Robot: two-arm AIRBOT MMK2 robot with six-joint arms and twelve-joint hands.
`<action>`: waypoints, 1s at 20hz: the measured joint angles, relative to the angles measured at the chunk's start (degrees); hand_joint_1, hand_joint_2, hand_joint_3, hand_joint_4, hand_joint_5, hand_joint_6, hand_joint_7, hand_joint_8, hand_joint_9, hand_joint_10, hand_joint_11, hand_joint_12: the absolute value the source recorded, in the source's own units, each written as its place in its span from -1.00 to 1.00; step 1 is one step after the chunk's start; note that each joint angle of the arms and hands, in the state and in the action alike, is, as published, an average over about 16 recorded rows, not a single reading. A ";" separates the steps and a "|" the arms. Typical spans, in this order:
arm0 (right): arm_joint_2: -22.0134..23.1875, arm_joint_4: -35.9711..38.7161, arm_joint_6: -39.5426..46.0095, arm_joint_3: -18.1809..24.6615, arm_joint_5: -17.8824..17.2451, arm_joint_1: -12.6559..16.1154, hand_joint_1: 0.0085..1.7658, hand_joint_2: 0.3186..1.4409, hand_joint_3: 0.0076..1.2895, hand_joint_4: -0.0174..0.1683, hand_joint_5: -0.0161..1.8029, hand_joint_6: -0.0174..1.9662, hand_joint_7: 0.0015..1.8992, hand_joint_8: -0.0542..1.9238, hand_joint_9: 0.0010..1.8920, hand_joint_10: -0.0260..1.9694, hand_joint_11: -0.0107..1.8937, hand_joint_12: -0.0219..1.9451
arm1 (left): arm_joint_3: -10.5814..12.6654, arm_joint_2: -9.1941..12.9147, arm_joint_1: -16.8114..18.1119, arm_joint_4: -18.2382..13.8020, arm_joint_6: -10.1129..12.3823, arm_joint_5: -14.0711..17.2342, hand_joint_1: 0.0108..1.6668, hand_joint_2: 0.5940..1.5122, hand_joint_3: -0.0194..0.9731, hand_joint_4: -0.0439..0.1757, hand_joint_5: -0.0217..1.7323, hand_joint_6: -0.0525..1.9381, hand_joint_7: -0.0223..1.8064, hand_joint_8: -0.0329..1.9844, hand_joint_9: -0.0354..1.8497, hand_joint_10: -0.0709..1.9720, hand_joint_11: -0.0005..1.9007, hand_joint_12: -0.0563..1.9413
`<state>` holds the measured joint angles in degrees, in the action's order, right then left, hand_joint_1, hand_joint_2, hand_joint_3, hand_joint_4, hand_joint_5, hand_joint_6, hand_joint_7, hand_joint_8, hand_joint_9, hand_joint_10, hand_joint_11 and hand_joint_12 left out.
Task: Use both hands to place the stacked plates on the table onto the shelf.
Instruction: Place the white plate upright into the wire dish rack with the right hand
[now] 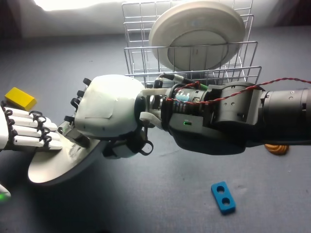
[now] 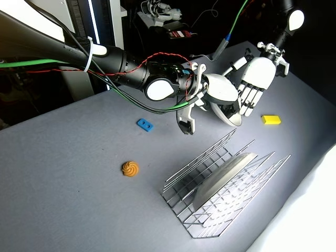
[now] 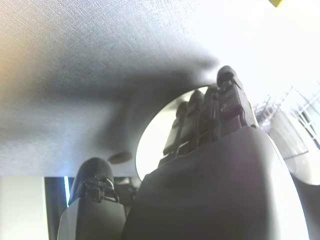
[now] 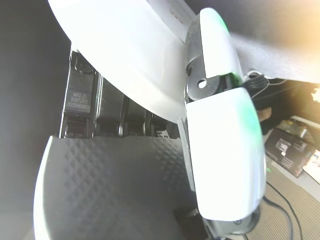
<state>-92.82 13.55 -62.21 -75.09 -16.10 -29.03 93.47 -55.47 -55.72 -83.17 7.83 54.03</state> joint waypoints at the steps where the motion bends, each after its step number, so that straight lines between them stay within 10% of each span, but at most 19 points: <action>1: 0.00 0.00 0.00 0.00 -0.31 -0.03 0.30 0.32 -1.00 -0.89 -0.20 -0.24 -0.08 -0.49 0.04 -0.37 -0.29 0.30 | 0.04 0.00 0.18 -0.06 0.02 0.01 -0.99 0.18 -0.92 -0.65 -0.97 -0.96 -0.97 -0.98 -0.99 -0.97 -0.98 -0.93; 11: 0.18 -0.03 0.02 0.09 -1.49 -0.27 0.34 0.25 -0.99 -0.91 -0.18 0.00 -0.07 -0.01 0.04 0.07 -0.16 0.35 | 1.80 0.41 5.86 -0.86 1.41 0.72 -0.99 0.18 -0.93 -0.61 -0.96 -0.94 -0.95 -0.97 -0.96 -0.94 -0.98 -0.93; 20: 3.01 -0.03 0.00 2.66 -1.21 0.00 0.36 0.25 -0.99 -0.87 -0.15 -0.02 -0.06 0.09 0.04 -0.02 -0.16 0.33 | 4.55 1.58 14.31 -1.97 4.00 2.19 -0.99 0.19 -0.93 -0.59 -0.95 -0.92 -0.94 -0.97 -0.94 -0.92 -0.98 -0.93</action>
<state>-89.81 13.52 -62.21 -72.43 -17.31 -29.02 98.02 -53.89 -41.41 -85.14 11.83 56.22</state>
